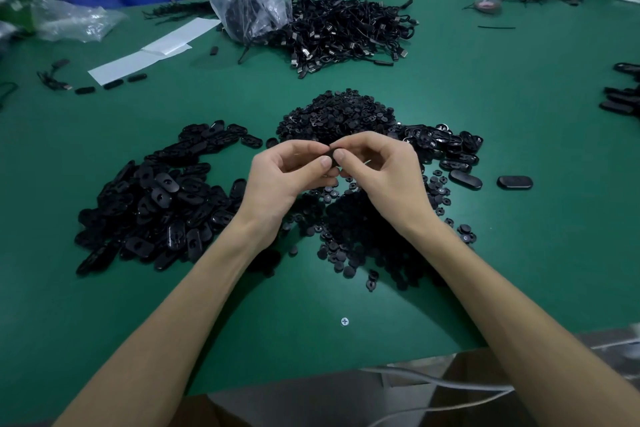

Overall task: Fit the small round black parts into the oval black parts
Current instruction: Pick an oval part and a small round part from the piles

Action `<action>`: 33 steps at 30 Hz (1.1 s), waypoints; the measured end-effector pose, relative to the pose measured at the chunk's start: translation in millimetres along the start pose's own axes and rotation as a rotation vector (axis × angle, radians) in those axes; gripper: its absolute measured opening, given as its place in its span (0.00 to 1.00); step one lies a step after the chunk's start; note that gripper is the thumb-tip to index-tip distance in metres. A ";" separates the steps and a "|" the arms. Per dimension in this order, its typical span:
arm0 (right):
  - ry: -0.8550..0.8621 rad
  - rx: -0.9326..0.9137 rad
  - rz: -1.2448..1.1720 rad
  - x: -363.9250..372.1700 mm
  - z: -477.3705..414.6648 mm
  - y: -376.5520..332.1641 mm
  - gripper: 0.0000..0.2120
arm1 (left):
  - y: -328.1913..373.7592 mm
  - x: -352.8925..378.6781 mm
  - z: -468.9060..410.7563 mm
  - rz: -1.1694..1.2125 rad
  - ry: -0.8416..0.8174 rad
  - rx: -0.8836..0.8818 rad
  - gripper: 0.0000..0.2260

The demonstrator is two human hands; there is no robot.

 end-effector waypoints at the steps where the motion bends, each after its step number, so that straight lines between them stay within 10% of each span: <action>1: -0.008 0.015 -0.024 -0.2 -0.5 2.1 0.04 | 2.0 0.4 0.5 -0.034 -0.002 0.014 0.08; 33: 0.029 0.000 0.046 -0.6 4.1 -0.7 0.02 | 8.8 -5.2 -1.4 -0.187 0.028 0.059 0.08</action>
Point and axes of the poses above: each hand's wrist, its own z-axis away from the middle knuckle, its own x-axis out of the palm, y = z × x, the point moved 10 cm from there along -z, towards the middle knuckle
